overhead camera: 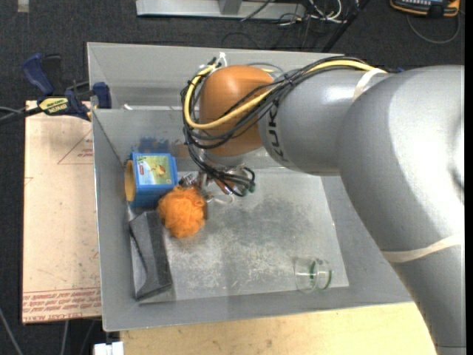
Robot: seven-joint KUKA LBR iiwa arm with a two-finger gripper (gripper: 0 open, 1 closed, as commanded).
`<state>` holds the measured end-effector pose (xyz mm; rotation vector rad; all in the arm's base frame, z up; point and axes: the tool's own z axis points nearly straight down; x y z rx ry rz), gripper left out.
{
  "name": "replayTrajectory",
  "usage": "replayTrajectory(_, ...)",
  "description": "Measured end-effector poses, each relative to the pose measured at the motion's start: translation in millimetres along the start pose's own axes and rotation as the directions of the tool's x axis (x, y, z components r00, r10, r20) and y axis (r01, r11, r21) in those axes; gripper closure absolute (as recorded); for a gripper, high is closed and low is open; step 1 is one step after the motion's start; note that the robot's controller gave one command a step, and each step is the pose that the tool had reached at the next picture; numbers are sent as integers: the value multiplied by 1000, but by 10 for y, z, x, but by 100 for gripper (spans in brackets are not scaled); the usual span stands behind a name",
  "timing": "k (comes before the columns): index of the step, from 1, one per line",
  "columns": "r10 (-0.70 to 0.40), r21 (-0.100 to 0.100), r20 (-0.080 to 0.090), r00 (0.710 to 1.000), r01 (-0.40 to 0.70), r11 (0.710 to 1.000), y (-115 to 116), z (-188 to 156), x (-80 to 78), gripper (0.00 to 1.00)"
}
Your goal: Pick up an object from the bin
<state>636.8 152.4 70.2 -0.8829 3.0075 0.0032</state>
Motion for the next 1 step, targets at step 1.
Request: replayTrajectory(1,-5,1,-1,1000,5,1000,74,0,-60,100)
